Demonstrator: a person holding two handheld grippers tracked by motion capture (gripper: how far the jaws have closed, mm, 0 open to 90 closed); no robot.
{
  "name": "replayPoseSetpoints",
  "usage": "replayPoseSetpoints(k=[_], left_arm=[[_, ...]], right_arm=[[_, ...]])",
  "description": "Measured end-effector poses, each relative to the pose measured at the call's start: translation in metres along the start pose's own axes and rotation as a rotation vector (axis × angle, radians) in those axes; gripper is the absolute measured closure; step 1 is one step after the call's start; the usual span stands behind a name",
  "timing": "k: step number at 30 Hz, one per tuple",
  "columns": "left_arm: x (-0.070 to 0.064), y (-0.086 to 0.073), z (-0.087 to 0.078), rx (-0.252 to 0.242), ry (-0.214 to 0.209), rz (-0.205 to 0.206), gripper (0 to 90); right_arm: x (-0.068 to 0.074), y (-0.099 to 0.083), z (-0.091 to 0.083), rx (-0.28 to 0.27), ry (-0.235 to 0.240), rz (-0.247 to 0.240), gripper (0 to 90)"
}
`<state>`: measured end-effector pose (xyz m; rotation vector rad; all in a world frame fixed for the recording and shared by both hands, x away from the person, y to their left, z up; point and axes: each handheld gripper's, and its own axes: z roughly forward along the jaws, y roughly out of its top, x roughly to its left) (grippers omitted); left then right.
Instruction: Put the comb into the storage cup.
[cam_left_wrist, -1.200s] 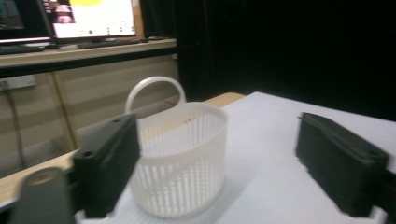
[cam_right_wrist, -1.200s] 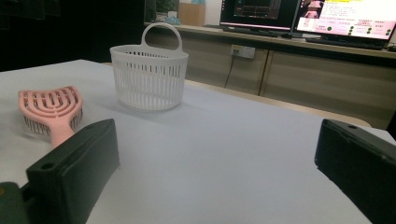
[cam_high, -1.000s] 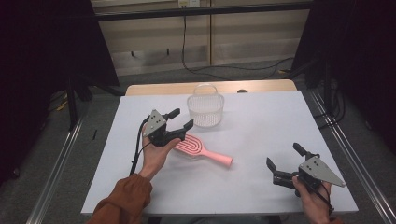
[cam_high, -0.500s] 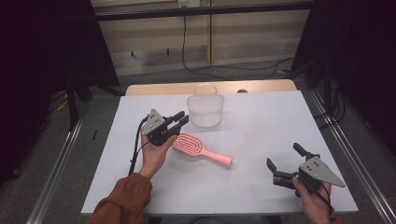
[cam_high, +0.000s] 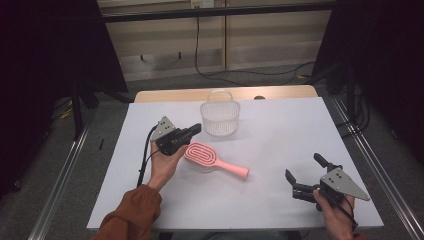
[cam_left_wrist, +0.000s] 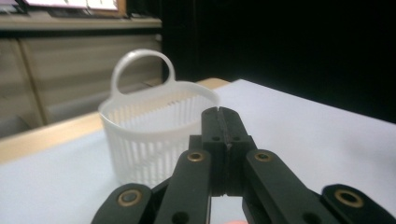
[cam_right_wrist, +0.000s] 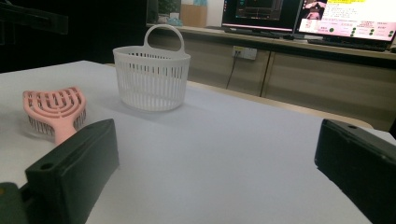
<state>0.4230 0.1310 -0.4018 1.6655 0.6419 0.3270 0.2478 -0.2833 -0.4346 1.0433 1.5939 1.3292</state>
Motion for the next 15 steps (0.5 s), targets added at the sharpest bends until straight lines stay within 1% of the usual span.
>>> replayPoseSetpoints(k=[1,3,4,7,9,10,12,14,15], left_arm=[[0.001,0.0,0.0,0.016,-0.007,-0.023,90.0],[0.001,0.002,-0.001,0.034,-0.007,-0.032,90.0],[0.002,0.003,-0.002,0.045,-0.017,-0.043,90.0],[0.006,0.009,-0.001,0.081,-0.03,-0.054,90.0],[0.009,0.013,0.0,0.09,-0.05,-0.075,90.0],[0.01,0.015,0.001,0.107,-0.065,-0.082,90.0],[0.011,0.016,0.006,0.152,-0.072,-0.053,90.0],[0.011,0.015,0.011,0.188,-0.086,-0.046,90.0],[0.011,0.016,0.013,0.207,-0.084,-0.029,90.0]], right_arm=[[0.0,0.0,0.0,0.002,0.002,0.001,0.0],[0.0,0.0,0.0,0.0,0.001,-0.002,0.0],[0.0,0.0,0.0,0.0,0.001,-0.002,0.0],[0.001,0.0,0.0,0.002,0.002,-0.002,0.0],[0.0,0.0,0.0,0.003,0.001,0.001,0.0],[0.0,0.0,0.0,0.002,0.001,0.002,0.0],[0.0,0.0,0.0,0.004,0.0,0.002,0.0],[0.0,0.0,0.0,0.004,-0.003,0.002,0.0],[0.0,0.0,0.0,0.004,-0.003,0.002,0.0]])
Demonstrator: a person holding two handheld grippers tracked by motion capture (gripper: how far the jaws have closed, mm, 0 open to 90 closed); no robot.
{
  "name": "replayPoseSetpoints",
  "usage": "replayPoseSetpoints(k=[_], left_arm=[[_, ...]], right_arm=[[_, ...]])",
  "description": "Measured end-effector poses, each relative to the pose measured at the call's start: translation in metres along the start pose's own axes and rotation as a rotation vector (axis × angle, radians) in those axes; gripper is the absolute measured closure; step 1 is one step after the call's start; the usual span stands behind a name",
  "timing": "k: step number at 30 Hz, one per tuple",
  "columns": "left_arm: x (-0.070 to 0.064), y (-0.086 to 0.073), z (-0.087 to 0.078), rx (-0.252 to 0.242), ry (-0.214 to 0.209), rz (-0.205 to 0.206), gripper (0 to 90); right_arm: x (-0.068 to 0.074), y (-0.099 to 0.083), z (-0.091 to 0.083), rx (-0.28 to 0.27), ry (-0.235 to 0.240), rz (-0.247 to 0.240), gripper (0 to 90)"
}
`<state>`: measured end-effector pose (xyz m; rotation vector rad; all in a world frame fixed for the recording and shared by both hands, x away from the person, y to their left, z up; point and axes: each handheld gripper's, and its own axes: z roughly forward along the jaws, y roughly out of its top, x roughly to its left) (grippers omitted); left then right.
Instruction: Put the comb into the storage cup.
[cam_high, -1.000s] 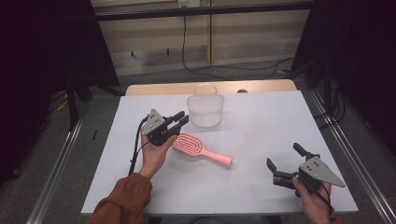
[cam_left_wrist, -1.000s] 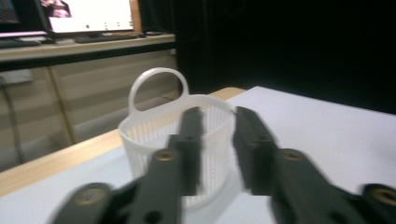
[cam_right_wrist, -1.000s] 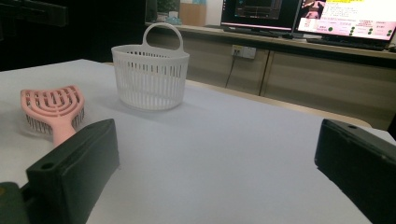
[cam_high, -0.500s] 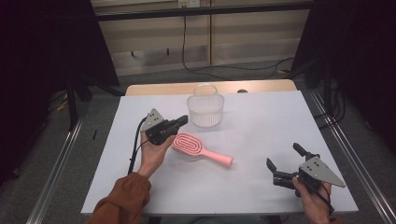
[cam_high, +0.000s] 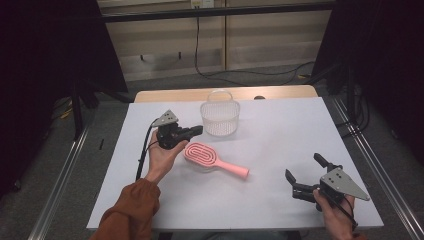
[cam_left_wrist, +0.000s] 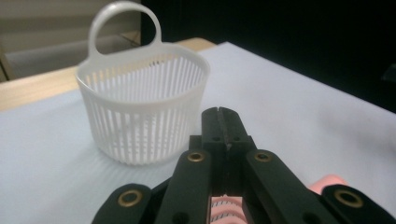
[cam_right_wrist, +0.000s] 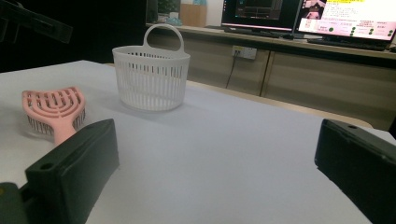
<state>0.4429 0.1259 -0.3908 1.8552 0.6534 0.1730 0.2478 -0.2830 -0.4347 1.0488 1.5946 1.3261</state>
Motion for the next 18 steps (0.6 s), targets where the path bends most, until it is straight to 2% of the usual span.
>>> replayPoseSetpoints(k=[3,11,13,18], left_arm=[[0.002,-0.001,0.004,0.01,0.001,0.0,90.0],[0.011,0.002,0.014,0.132,0.036,0.036,90.0],[0.011,-0.002,0.017,0.14,0.037,0.02,90.0],[0.012,-0.008,0.022,0.178,0.07,0.031,90.0]], right_arm=[[0.0,0.0,0.0,0.0,0.0,-0.001,0.0],[0.0,0.0,0.001,0.003,0.002,-0.002,0.0],[0.0,0.0,0.001,0.001,0.002,-0.003,0.0],[0.0,0.0,0.0,0.003,0.002,-0.006,0.0]])
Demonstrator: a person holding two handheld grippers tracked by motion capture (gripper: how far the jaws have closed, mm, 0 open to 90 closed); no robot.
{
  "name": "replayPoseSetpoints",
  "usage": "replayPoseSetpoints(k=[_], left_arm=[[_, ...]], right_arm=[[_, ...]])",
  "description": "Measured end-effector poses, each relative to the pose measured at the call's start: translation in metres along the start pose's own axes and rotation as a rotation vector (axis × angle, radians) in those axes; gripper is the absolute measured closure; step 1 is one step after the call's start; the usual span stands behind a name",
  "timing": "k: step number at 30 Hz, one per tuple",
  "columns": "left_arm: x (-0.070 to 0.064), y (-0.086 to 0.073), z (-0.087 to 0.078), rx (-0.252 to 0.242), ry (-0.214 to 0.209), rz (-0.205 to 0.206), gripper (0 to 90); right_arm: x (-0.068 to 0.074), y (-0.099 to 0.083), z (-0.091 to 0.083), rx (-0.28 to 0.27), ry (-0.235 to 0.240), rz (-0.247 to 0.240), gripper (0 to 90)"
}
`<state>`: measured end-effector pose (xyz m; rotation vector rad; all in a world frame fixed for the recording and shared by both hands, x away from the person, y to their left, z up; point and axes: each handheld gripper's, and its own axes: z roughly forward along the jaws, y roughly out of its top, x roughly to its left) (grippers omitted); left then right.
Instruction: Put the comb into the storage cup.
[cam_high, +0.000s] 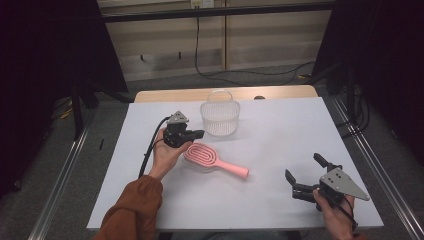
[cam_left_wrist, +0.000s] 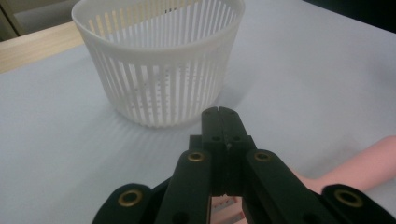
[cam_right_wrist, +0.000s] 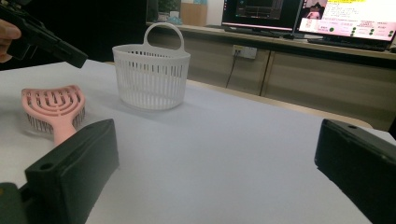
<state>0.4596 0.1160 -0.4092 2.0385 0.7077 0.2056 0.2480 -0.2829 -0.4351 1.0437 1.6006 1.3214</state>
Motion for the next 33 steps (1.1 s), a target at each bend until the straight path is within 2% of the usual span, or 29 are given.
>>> replayPoseSetpoints(k=[2,4,5,6,11,15,16,19,21,22,24,27,29,31,33], left_arm=[[0.0,-0.001,0.002,0.014,0.016,0.008,90.0],[0.001,-0.002,0.004,0.028,0.013,0.013,90.0],[0.0,-0.002,0.004,0.042,0.032,0.025,90.0],[0.0,-0.002,0.005,0.048,0.028,0.036,90.0],[0.002,-0.003,0.008,0.096,0.054,0.05,90.0],[0.003,-0.002,0.01,0.094,0.083,0.07,90.0],[0.003,-0.003,0.011,0.096,0.07,0.055,90.0],[0.004,-0.006,0.014,0.119,0.076,0.059,90.0],[0.006,-0.007,0.015,0.123,0.074,0.046,90.0],[0.007,-0.007,0.014,0.129,0.088,0.054,90.0],[0.009,-0.007,0.013,0.142,0.088,0.036,90.0],[0.011,-0.007,0.012,0.155,0.084,0.034,90.0],[0.011,-0.007,0.013,0.158,0.066,0.023,90.0],[0.011,-0.006,0.013,0.164,0.064,0.028,90.0],[0.011,-0.006,0.012,0.165,0.068,0.015,90.0]], right_arm=[[0.0,0.0,0.0,-0.001,0.004,-0.002,0.0],[0.0,0.0,0.0,0.001,0.007,-0.006,0.0],[0.0,0.0,0.0,-0.001,0.01,-0.008,0.0],[0.001,0.0,0.0,0.0,0.011,-0.008,0.0],[0.001,0.0,0.0,0.003,0.01,-0.006,0.0],[0.001,0.0,0.001,0.001,0.011,-0.01,0.0],[0.002,0.0,0.001,0.004,0.014,-0.01,0.0],[0.002,-0.001,0.001,0.008,0.019,-0.008,0.0],[0.002,-0.001,0.001,0.01,0.02,-0.006,0.0],[0.002,-0.001,0.001,0.009,0.021,-0.007,0.0],[0.002,-0.001,0.001,0.01,0.021,-0.006,0.0],[0.002,-0.001,0.002,0.013,0.022,-0.011,0.0],[0.002,-0.001,0.002,0.012,0.023,-0.009,0.0],[0.003,-0.001,0.002,0.012,0.024,-0.008,0.0],[0.002,-0.001,0.001,0.013,0.023,-0.007,0.0]])
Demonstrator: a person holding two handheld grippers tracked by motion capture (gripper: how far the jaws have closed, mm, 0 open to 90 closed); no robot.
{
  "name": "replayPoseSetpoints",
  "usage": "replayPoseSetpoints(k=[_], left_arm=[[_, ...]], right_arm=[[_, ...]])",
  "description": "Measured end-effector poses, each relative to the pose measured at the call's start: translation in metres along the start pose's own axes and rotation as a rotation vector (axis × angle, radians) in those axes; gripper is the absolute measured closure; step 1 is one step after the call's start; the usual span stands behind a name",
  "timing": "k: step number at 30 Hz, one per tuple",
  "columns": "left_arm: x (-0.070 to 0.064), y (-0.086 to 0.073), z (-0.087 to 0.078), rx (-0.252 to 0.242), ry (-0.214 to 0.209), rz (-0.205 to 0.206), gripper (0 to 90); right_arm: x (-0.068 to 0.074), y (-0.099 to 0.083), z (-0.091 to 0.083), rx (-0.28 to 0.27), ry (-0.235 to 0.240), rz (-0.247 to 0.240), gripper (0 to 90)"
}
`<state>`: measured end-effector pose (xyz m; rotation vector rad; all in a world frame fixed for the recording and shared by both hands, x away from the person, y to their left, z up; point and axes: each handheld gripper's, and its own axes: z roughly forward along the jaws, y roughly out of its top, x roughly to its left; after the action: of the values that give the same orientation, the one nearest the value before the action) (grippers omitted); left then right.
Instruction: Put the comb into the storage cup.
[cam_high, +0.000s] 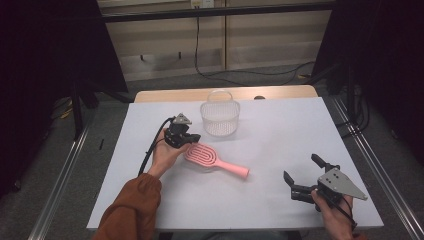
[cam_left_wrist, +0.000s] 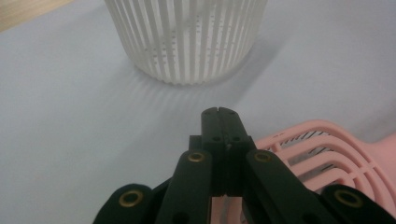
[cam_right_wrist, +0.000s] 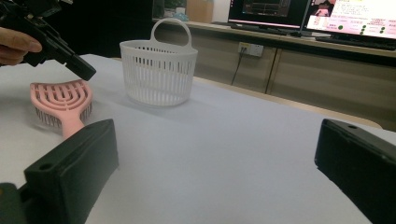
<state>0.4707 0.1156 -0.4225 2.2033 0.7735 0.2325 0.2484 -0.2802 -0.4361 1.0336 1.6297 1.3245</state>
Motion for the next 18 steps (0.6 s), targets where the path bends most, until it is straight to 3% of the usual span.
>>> replayPoseSetpoints(k=[11,18], left_arm=[[0.0002,-0.0004,-0.0005,0.016,-0.009,-0.007,90.0],[0.0039,-0.0023,0.0009,0.026,0.01,-0.024,90.0]], right_arm=[[-0.0002,-0.0001,0.0,0.0,-0.001,-0.001,0.0],[-0.0007,-0.0003,0.0002,0.002,-0.003,-0.003,0.0]])
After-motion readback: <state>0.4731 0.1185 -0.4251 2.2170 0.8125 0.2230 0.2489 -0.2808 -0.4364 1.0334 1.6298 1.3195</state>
